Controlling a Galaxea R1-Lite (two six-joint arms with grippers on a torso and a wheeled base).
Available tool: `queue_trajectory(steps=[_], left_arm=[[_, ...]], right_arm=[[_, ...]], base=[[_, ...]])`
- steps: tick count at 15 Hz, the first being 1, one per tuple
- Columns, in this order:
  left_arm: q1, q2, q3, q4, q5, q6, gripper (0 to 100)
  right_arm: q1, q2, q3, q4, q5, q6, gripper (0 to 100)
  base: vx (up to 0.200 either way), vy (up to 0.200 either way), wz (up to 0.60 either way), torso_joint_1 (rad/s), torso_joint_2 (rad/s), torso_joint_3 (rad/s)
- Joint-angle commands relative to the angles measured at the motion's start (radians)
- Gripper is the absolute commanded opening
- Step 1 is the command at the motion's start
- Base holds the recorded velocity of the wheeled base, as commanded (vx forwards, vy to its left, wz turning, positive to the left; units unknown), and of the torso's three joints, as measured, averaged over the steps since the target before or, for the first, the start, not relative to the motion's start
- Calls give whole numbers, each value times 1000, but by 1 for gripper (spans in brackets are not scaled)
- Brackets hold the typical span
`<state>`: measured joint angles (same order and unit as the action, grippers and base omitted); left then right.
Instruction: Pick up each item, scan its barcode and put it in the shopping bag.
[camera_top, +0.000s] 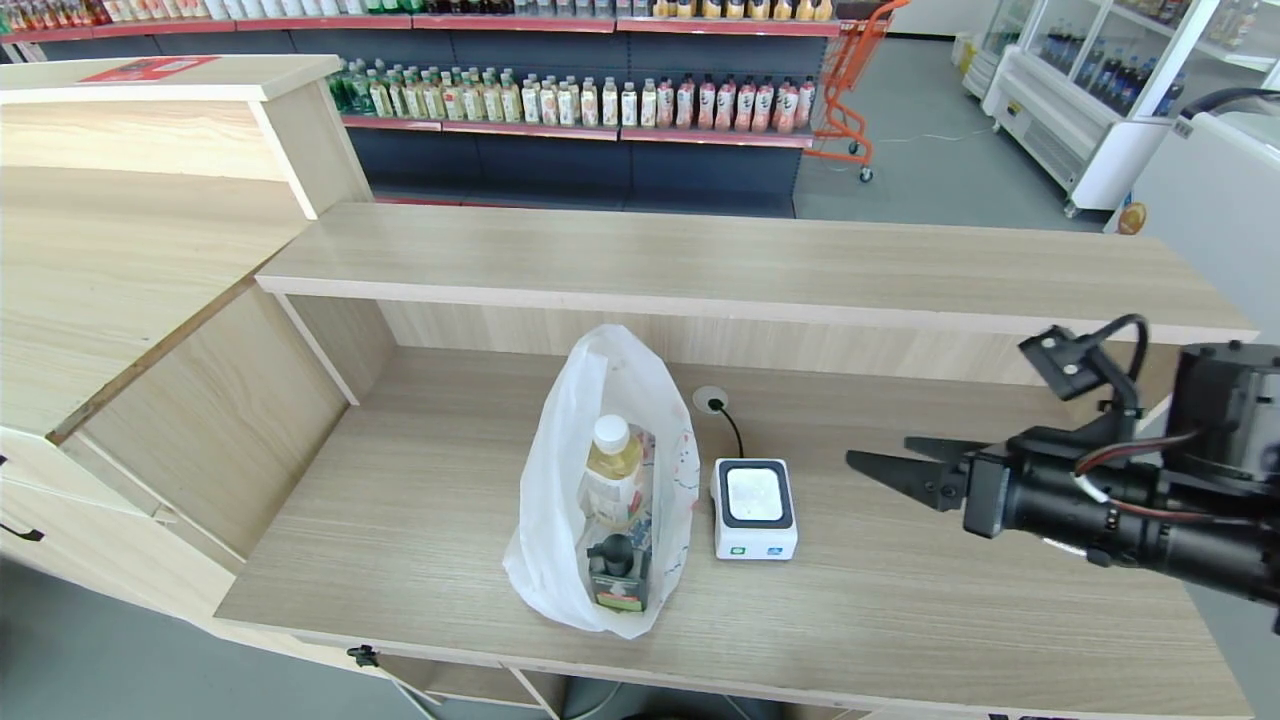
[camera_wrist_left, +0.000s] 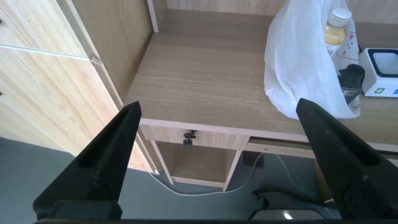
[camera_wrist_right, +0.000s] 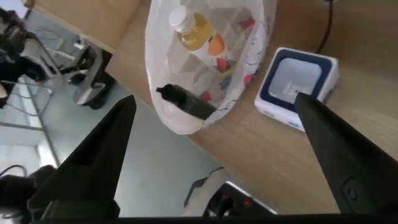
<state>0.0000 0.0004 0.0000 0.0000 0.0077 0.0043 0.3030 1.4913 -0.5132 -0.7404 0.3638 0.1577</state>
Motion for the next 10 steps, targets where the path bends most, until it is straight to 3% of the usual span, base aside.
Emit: queue_trajectory(steps=[1, 3, 5, 10], left_arm=[[0, 0, 0, 0, 0, 0, 100], [0, 0, 0, 0, 0, 0, 100], [0, 1, 0, 0, 0, 0, 100], [0, 0, 0, 0, 0, 0, 100]], right_arm=[[-50, -267, 117, 50, -157, -98, 100], [-154, -474, 231, 130, -195, -139, 100], [-245, -726, 341, 320, -218, -170, 100], [-309, -1361, 513, 650, -335, -224, 100]], base=[[0, 0, 0, 0, 0, 0], [0, 0, 0, 0, 0, 0], [0, 0, 0, 0, 0, 0], [0, 0, 0, 0, 0, 0]])
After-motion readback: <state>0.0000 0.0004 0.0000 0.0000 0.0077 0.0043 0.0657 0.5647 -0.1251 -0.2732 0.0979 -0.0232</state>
